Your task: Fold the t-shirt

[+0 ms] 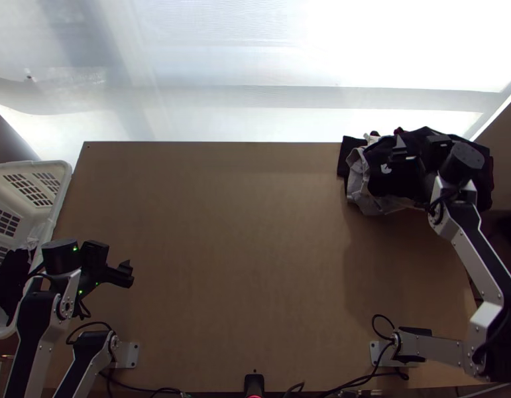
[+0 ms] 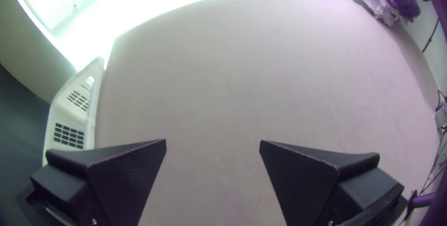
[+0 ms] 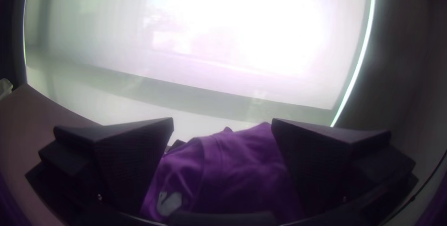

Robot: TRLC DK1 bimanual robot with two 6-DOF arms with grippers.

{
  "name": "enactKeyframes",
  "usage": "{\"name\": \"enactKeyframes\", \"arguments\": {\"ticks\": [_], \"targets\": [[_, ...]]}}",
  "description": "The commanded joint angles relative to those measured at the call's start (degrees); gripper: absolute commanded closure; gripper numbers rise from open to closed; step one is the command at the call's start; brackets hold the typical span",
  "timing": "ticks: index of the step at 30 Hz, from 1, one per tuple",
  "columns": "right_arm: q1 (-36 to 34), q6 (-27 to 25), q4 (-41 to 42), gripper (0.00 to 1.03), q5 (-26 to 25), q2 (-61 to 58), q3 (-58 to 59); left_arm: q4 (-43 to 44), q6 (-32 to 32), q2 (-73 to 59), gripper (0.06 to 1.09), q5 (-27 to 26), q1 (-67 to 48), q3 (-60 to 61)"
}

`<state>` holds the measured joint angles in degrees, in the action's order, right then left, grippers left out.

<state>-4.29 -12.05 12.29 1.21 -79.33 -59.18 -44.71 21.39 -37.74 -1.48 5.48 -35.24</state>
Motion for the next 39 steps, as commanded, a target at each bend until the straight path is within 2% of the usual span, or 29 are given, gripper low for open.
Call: {"name": "enactKeyframes", "arguments": {"ticks": [1, 5, 10, 12, 16, 21, 30, 34, 39], "targets": [[0.3, -1.8, 6.2, 0.05, -5.3, 23.2, 22.0, 9.8, -1.1, 9.3, 0.1, -0.2, 0.0, 2.1], [0.0, -3.8, 7.2, 0.05, -7.4, 37.2, 36.7, 18.8, -0.9, 20.6, 0.1, -0.1, 0.0, 9.9], [1.0, -6.5, 5.5, 0.05, -7.8, 58.2, 50.7, 25.1, -1.3, 36.8, 0.1, -0.5, -1.6, 16.4], [1.3, -7.5, 0.3, 0.05, -7.9, 66.0, 53.4, 27.5, 2.3, 37.8, 0.1, -0.7, -1.6, 18.7], [3.1, -7.4, -16.2, 0.05, -7.8, 79.8, 53.6, 30.3, 1.6, 37.9, 0.1, -1.1, -2.7, 24.4], [2.9, -10.1, -24.0, 0.05, -8.2, 79.6, 53.6, 33.2, 1.0, 37.9, 0.1, -2.0, -7.1, 27.9], [-0.2, -10.9, -24.5, 0.05, -8.0, 79.4, 53.8, 31.4, 4.0, 37.8, 0.1, -2.0, -8.0, 30.8], [-0.1, -10.9, -24.4, 0.05, -7.9, 79.4, 53.8, 28.5, 10.8, 37.8, 0.1, -2.0, -8.2, 30.8], [0.0, -10.9, -24.4, 0.05, -7.8, 79.4, 53.8, 28.4, 12.6, 37.8, 0.1, -2.0, -4.5, 30.8]]}}
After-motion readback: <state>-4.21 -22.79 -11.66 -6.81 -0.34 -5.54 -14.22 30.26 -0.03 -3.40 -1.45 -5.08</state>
